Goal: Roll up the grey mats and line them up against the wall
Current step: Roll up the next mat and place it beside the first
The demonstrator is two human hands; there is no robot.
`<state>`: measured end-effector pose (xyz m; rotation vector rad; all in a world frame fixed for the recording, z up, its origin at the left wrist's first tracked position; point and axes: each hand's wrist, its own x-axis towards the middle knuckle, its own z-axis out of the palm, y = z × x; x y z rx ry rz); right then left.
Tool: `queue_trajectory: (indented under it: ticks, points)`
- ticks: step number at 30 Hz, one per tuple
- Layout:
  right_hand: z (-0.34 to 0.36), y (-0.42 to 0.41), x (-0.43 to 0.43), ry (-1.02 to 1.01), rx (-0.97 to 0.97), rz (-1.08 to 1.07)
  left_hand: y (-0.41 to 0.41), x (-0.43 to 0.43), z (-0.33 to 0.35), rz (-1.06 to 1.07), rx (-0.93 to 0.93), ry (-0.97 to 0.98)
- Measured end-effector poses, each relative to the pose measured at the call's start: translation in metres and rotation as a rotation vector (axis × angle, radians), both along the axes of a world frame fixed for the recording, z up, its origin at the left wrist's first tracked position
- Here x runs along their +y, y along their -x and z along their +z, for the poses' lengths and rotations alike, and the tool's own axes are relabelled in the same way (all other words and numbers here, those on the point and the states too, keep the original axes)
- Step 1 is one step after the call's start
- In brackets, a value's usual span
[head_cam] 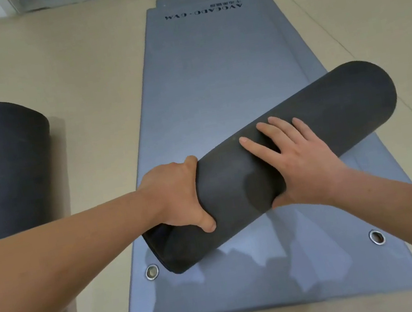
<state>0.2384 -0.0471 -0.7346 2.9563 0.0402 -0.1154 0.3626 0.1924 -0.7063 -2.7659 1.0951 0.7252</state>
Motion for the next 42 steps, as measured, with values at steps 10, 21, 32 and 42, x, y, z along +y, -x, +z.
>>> queue_trajectory:
  ticks: [10, 21, 32, 42]
  points:
    - [0.001, -0.002, 0.026, -0.205, 0.119, -0.205, -0.059, 0.025, 0.001, 0.237, 0.22, 0.152]
    - [0.007, -0.053, 0.031, -0.217, 0.127, -0.247, -0.034, 0.037, -0.019, -0.005, -0.026, -0.013]
    - [-0.022, 0.001, 0.057, -1.576, -0.031, -0.978, -0.036, 0.029, -0.008, 0.041, 0.021, 0.077]
    - [0.002, -0.04, 0.015, -1.123, -0.013, -0.659, -0.004, 0.02, -0.012, 0.463, 0.473, 0.25]
